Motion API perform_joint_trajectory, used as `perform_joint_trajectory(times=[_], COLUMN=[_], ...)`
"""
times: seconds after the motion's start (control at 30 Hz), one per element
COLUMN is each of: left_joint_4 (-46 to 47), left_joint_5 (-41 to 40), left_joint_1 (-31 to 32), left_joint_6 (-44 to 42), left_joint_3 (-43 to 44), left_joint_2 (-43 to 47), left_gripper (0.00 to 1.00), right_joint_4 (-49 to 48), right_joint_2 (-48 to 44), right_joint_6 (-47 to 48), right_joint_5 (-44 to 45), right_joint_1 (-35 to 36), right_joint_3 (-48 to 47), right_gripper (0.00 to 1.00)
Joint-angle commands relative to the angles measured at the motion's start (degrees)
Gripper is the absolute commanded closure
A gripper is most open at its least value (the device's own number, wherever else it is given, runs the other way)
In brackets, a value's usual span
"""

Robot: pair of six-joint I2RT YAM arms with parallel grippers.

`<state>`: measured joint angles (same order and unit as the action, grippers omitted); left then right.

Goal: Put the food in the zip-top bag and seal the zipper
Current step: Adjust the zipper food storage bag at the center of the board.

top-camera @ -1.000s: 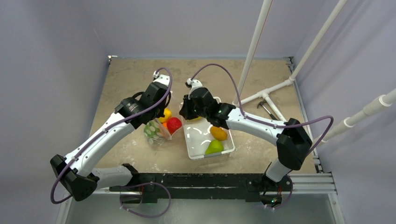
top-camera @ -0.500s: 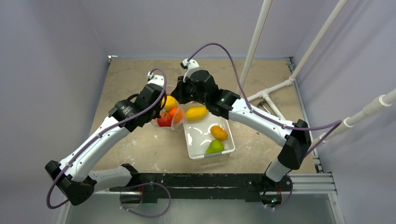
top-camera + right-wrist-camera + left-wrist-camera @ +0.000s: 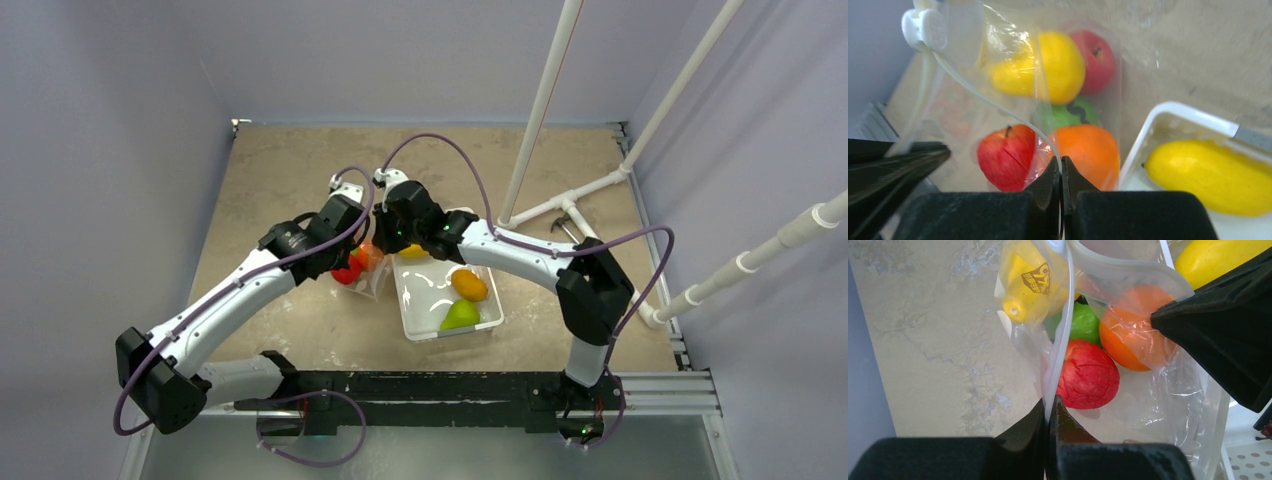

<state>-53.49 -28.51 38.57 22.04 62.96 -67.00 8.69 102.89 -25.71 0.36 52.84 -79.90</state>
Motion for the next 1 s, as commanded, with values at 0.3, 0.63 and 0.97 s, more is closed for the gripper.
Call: perform_joint_trajectory(times=[0.3, 0.63, 0.97], left_joint_4=[-6.23, -0.55, -2.71], left_joint_5=[-3.85, -2.19, -2.82], left_joint_1=[-0.58, -0.73, -0.69], left_joint_6=[-0.67, 1.05, -0.81], left_joint_3=[17.51, 4.42, 12.91], left_joint_2=[3.1, 2.19, 1.97], left_gripper=[1.0, 1.0, 1.0], right_joint_4=[3.74, -2.16, -1.15], right_joint_2=[-9.52, -5.03, -8.44], right_joint_6=[2.04, -0.16, -0.74], right_joint_5=[6.44, -0.23, -0.11], right_joint_1=[-0.19, -0.22, -0.19], right_joint_3=[-10.75, -0.58, -2.55], right_gripper=[1.0, 1.0, 1.0])
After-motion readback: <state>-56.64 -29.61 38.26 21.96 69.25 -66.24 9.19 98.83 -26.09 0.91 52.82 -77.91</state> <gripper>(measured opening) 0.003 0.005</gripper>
